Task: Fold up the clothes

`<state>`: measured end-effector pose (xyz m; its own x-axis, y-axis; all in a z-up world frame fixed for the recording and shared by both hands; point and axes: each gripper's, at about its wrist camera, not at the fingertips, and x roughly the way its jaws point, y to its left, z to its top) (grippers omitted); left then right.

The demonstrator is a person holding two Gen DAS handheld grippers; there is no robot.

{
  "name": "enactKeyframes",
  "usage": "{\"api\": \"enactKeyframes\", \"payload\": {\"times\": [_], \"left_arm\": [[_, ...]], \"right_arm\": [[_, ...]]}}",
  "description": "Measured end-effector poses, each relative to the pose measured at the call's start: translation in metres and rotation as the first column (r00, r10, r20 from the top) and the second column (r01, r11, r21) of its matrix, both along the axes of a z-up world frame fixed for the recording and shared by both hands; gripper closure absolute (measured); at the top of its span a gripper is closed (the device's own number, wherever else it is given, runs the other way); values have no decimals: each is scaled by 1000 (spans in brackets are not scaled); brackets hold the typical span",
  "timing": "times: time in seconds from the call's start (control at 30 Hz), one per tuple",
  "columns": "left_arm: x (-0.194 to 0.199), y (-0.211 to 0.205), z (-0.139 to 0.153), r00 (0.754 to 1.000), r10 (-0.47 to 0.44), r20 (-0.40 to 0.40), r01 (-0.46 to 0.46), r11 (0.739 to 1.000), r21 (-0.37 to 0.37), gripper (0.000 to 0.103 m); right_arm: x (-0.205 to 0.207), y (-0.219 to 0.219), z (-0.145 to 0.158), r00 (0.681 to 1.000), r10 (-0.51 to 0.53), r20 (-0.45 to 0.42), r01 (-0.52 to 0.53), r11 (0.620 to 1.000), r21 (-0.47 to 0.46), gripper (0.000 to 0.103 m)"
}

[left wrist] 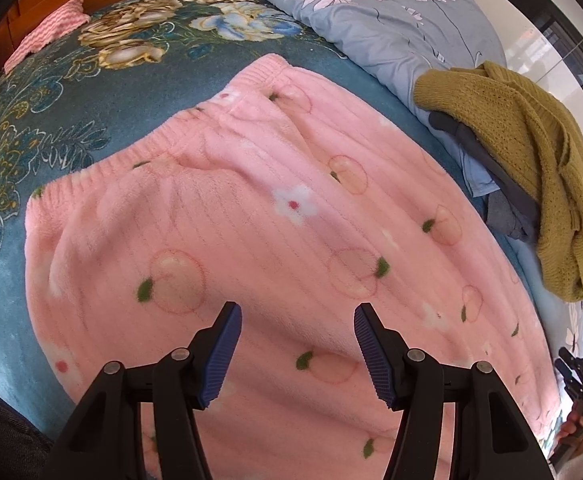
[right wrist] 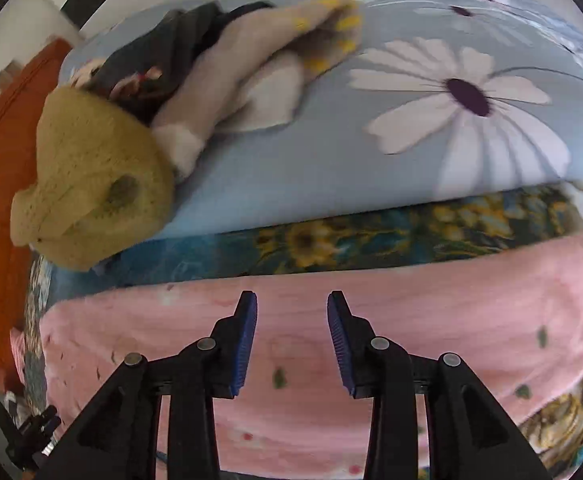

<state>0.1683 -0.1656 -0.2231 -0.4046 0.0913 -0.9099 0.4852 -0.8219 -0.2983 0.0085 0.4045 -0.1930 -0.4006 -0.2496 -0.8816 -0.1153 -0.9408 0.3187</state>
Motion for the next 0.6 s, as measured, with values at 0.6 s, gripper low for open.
{"api": "enactKeyframes", "payload": {"times": [0.6], "left_arm": [[-7,-10,-16,999,42,-1,-42,997,70,40]], "right_arm": [[-27,-140,-35,899,426,107,-438,859,266,90]]}}
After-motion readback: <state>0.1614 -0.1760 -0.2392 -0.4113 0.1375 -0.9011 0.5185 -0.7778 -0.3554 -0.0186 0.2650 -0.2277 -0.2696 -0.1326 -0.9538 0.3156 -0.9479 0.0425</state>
